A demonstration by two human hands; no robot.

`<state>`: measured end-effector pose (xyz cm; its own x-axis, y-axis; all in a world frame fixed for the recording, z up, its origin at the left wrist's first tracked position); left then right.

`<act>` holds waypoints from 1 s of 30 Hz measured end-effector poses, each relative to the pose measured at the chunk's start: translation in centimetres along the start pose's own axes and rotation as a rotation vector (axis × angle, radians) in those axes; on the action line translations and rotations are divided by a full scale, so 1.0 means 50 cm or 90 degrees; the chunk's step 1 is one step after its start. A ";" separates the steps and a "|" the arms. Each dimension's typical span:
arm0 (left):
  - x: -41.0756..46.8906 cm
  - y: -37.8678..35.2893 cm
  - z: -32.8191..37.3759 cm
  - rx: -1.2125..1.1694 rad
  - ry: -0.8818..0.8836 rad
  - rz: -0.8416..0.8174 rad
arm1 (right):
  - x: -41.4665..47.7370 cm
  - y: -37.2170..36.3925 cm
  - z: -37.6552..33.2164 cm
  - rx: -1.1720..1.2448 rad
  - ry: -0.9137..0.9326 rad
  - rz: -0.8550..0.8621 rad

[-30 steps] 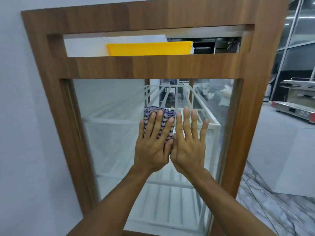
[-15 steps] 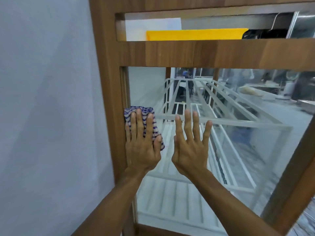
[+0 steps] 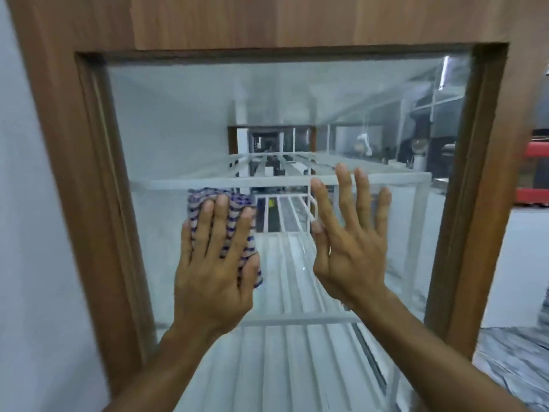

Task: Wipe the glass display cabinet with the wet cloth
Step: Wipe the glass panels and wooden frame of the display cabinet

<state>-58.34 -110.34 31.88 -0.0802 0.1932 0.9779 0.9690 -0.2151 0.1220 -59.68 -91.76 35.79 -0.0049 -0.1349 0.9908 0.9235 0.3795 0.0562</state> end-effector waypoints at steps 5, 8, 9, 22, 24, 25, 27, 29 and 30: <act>0.099 -0.009 0.042 0.015 0.076 0.051 | -0.005 0.001 0.017 -0.012 0.045 0.016; 0.113 -0.037 0.172 -0.019 -0.080 0.038 | -0.005 0.012 0.049 -0.031 0.030 0.041; 0.094 -0.045 0.181 -0.014 -0.107 0.028 | -0.004 0.021 0.071 -0.037 0.010 0.048; 0.052 -0.144 0.408 -0.008 -0.233 0.007 | -0.127 0.122 0.288 -0.056 -0.039 0.108; 0.094 -0.130 0.361 0.009 -0.153 0.036 | -0.135 0.122 0.294 -0.037 -0.062 0.112; 0.132 -0.122 0.341 0.009 -0.085 0.034 | -0.137 0.122 0.296 -0.027 -0.071 0.113; 0.177 -0.120 0.366 0.005 -0.037 0.019 | -0.144 0.122 0.293 -0.001 -0.082 0.107; 0.166 -0.142 0.452 0.016 -0.105 -0.001 | -0.152 0.128 0.294 0.038 -0.096 0.107; 0.143 -0.153 0.486 0.020 -0.139 -0.010 | -0.159 0.132 0.294 0.058 -0.102 0.105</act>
<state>-60.63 -84.03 33.79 -0.0464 0.3992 0.9157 0.9750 -0.1815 0.1285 -59.19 -74.75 30.08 0.0760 0.0802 0.9939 0.8783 0.4665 -0.1047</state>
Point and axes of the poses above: each hand's wrist, its own x-axis towards the middle knuckle, its own y-axis out of the back of the hand, z = x × y, the point moved 9 cm from there along x, towards the middle knuckle, and after that the axes turned 4 degrees about z, right-handed, at the moved point
